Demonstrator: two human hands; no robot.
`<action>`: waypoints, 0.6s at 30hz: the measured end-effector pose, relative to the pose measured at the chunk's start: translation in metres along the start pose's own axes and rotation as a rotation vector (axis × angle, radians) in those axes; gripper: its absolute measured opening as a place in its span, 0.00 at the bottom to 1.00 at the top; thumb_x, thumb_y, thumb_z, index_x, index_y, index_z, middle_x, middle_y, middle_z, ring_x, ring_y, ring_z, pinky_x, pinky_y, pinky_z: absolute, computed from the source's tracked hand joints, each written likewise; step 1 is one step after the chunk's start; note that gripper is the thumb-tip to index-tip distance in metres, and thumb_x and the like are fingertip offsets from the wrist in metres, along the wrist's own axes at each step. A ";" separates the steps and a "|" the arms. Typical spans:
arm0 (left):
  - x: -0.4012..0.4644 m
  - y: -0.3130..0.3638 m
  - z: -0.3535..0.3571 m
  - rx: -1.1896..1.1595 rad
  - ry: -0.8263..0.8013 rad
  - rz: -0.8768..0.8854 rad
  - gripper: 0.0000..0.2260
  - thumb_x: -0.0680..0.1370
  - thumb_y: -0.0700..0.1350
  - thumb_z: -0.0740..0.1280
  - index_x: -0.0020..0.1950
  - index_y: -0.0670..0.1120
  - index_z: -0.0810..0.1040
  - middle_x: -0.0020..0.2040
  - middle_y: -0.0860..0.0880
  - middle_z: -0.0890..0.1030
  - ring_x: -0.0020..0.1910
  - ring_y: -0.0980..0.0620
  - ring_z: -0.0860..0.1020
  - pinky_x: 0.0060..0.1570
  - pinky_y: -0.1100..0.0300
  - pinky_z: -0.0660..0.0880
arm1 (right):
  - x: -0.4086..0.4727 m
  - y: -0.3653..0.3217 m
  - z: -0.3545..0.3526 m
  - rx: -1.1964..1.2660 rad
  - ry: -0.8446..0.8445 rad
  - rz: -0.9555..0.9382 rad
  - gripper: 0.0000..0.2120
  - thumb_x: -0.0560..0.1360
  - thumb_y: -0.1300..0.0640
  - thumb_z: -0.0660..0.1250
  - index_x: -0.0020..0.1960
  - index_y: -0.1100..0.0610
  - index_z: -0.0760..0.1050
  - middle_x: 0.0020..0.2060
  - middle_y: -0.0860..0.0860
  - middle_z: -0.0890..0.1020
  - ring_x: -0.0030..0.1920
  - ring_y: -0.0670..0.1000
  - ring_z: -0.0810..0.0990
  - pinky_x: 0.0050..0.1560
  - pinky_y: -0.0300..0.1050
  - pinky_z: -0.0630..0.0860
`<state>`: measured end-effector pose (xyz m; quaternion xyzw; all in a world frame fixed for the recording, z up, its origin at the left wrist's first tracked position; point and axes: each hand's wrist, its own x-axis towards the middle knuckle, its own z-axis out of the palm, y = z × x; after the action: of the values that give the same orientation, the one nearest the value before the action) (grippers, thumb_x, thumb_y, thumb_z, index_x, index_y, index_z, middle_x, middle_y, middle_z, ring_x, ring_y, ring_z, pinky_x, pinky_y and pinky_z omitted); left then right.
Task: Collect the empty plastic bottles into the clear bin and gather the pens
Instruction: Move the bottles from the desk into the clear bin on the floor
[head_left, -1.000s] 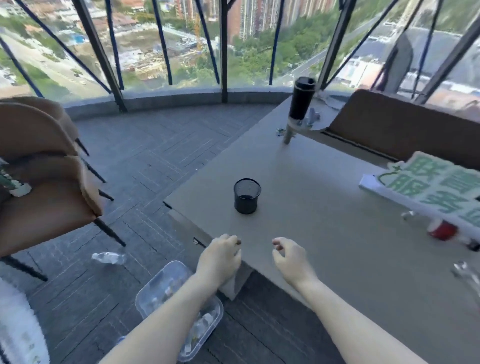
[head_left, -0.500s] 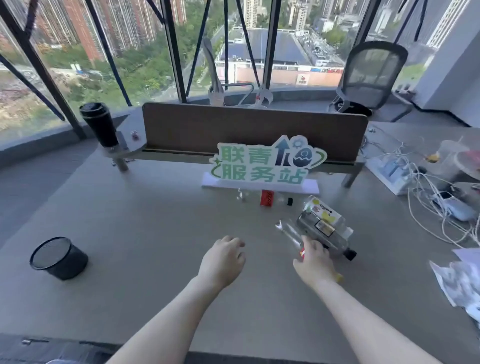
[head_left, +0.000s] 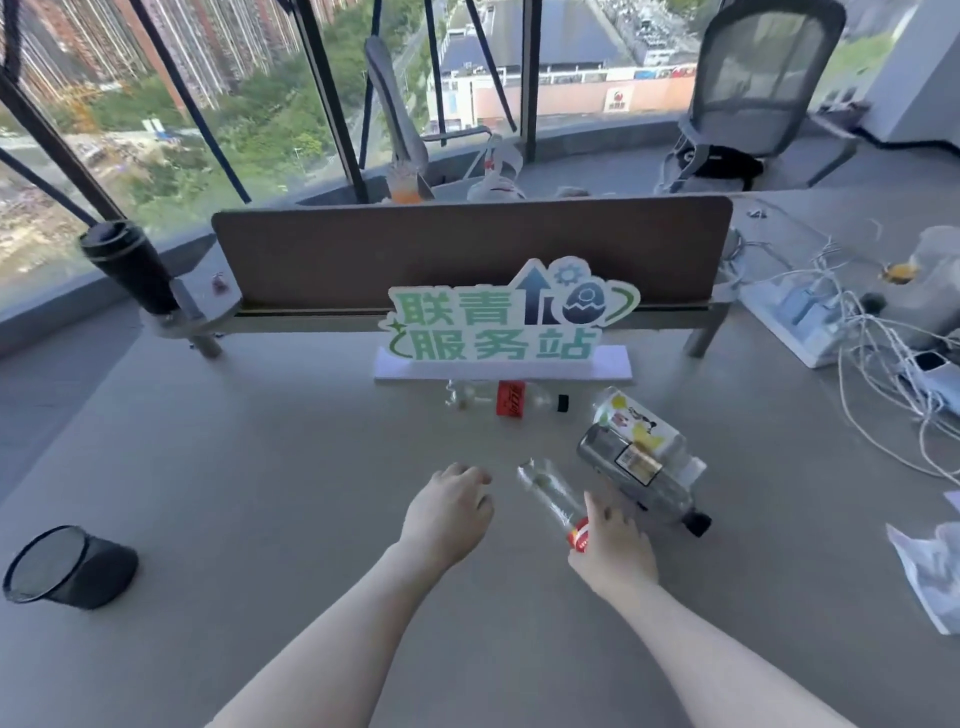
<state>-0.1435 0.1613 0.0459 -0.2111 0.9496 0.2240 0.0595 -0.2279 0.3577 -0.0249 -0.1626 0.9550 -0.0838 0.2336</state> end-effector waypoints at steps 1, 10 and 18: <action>0.009 -0.002 -0.002 -0.003 0.001 -0.001 0.17 0.79 0.47 0.59 0.68 0.50 0.73 0.65 0.49 0.74 0.64 0.46 0.71 0.57 0.54 0.72 | -0.002 -0.001 -0.001 0.057 0.013 0.004 0.39 0.73 0.46 0.65 0.78 0.50 0.51 0.70 0.54 0.68 0.69 0.56 0.68 0.65 0.51 0.69; 0.130 -0.001 -0.014 0.141 -0.029 0.069 0.27 0.77 0.45 0.62 0.75 0.48 0.60 0.73 0.47 0.64 0.71 0.40 0.62 0.63 0.47 0.67 | -0.007 -0.002 -0.049 0.443 0.211 0.119 0.36 0.72 0.46 0.68 0.75 0.44 0.55 0.67 0.47 0.69 0.62 0.51 0.72 0.53 0.48 0.74; 0.215 -0.023 0.030 0.354 -0.158 0.105 0.33 0.73 0.50 0.66 0.76 0.47 0.58 0.72 0.43 0.66 0.71 0.40 0.63 0.70 0.44 0.59 | -0.022 0.004 -0.043 0.610 0.304 0.206 0.35 0.69 0.50 0.72 0.72 0.40 0.61 0.60 0.43 0.73 0.56 0.47 0.75 0.54 0.43 0.73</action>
<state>-0.3276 0.0754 -0.0345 -0.1293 0.9763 0.0722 0.1580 -0.2307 0.3723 0.0209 0.0264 0.9212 -0.3644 0.1337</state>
